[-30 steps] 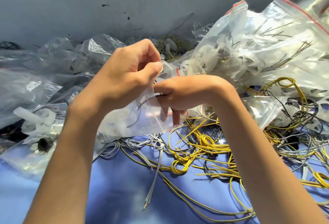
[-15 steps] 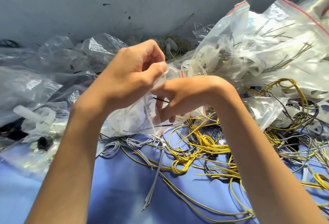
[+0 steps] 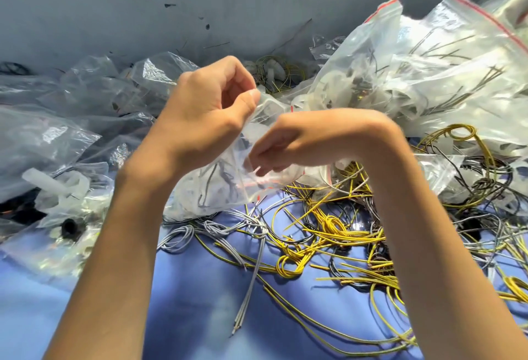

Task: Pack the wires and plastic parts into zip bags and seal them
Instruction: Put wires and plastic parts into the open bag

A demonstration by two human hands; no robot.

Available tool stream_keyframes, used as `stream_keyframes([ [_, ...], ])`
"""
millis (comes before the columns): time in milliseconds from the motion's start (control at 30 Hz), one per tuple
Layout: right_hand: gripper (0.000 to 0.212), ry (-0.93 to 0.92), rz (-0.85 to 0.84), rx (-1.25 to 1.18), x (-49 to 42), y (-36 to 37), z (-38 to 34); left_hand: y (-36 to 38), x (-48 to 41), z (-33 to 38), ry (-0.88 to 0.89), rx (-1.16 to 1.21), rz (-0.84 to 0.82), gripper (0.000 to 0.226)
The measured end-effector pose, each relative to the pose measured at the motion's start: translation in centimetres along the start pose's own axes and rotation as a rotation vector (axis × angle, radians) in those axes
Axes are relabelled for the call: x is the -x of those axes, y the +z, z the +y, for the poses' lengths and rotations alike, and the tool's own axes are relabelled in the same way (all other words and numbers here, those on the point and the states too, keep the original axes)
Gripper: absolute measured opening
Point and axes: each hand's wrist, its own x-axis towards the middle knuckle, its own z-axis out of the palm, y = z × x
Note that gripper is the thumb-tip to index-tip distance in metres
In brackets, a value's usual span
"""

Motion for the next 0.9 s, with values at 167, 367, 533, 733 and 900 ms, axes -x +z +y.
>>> stream_keyframes([
  [167,0.022,0.039,0.309,-0.110,3.2,-2.7,2.3,0.4,0.2,1.0,0.147,-0.194,0.002,0.011],
  [367,0.015,0.098,0.421,-0.088,4.8,-3.5,3.1,4.8,2.4,4.9,0.474,-0.186,-0.382,0.016],
  [533,0.022,0.142,0.390,-0.083,4.9,-3.4,3.0,10.9,3.5,2.2,0.287,-0.612,-0.764,0.034],
  [733,0.020,0.119,0.367,-0.075,4.7,-3.2,2.5,12.2,3.0,-0.7,0.155,-0.577,-0.901,0.032],
  [900,0.023,0.121,0.369,-0.065,4.6,-3.2,2.6,11.0,2.6,-0.4,0.220,-0.549,-0.705,0.017],
])
